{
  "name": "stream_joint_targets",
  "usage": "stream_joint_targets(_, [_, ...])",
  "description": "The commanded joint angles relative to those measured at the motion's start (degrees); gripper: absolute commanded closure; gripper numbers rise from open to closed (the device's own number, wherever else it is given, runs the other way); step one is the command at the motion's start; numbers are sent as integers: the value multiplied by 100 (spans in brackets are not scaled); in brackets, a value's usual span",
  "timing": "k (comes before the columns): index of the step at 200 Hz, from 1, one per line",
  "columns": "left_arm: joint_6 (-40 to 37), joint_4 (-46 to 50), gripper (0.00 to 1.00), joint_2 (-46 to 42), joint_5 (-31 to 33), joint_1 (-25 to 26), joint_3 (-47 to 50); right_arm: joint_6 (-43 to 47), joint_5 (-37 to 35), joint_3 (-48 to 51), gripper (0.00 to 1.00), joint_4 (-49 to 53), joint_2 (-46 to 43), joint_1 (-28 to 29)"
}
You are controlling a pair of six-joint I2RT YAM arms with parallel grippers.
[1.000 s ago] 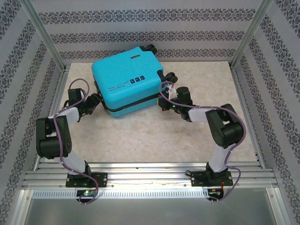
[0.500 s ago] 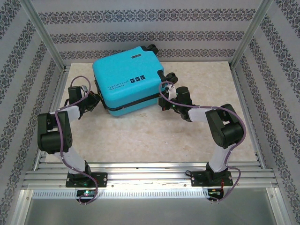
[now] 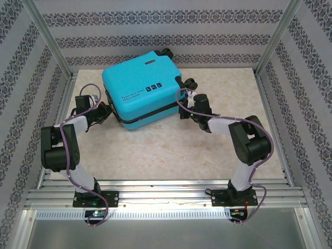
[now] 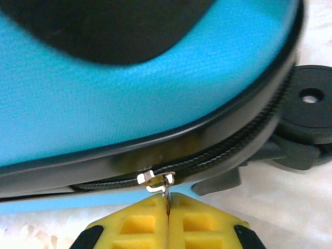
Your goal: Pack the luggage
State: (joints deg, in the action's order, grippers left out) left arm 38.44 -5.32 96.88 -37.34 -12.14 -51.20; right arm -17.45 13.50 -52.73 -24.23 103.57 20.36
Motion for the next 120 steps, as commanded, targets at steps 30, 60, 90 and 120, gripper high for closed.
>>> stream_joint_targets(30, [-362,448,100,267,-45,-322,-74,-66,-502,-637,100,109,256,-538])
stream_joint_targets(60, [-420,461,100,402,-97,-444,-118,109,-351,-957,100,331,443,-624])
stream_joint_targets(90, [-530,650,100,476,-61,-508,-258,210,1239,-685,100,-793,524,-930])
stream_joint_targets(120, [-715,1003,81,-34,138,-495,-300,407,2227,-478,100,-1100,479,-895])
